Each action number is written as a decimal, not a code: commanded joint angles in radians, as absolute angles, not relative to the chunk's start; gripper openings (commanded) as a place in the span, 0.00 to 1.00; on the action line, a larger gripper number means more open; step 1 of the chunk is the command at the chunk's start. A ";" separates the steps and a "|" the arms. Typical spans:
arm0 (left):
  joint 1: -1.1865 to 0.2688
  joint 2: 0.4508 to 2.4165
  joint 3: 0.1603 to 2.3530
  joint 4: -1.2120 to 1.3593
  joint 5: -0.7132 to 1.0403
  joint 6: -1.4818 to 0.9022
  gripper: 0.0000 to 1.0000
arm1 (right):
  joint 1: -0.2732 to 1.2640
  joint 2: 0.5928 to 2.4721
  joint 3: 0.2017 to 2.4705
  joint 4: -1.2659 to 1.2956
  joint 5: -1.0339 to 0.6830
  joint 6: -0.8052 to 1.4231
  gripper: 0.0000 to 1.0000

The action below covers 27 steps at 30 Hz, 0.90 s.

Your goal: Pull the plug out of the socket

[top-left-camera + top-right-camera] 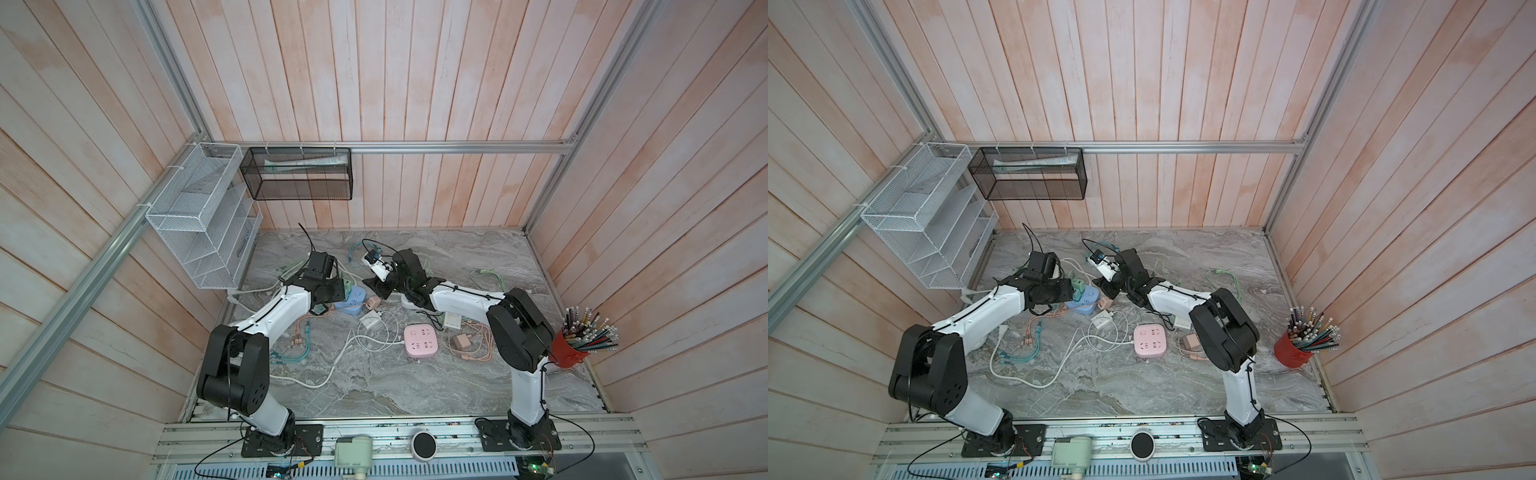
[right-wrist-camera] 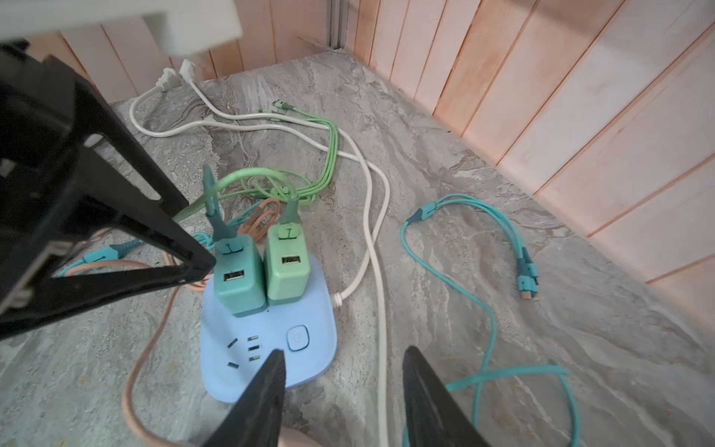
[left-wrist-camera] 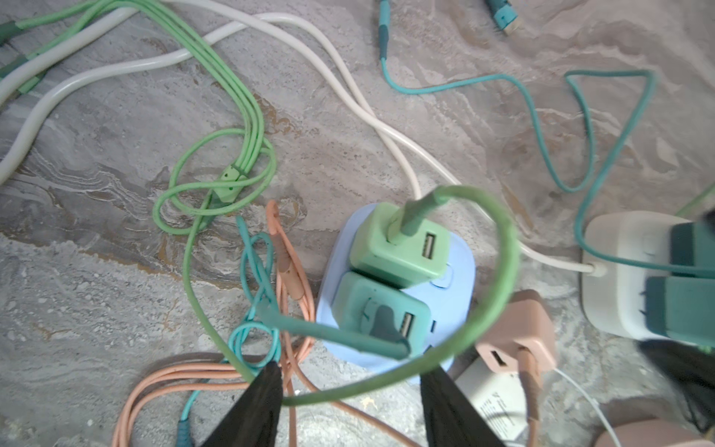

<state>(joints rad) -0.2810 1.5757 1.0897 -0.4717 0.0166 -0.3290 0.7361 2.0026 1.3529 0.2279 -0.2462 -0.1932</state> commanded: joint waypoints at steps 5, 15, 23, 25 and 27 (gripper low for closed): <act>-0.287 1.570 1.077 -0.491 0.095 -0.274 0.60 | 0.738 2.061 1.373 0.150 -0.336 -0.149 0.46; -0.288 1.624 1.103 -0.484 0.068 -0.274 0.60 | 0.738 2.138 1.486 0.054 -0.360 -0.141 0.36; -0.298 1.647 1.112 -0.472 0.065 -0.277 0.60 | 0.746 2.110 1.417 0.025 -0.366 -0.178 0.22; -0.302 1.652 1.117 -0.471 0.060 -0.281 0.60 | 0.749 2.091 1.372 0.032 -0.357 -0.185 0.21; -0.305 1.655 1.121 -0.468 0.056 -0.281 0.60 | 0.750 2.073 1.331 0.044 -0.357 -0.182 0.21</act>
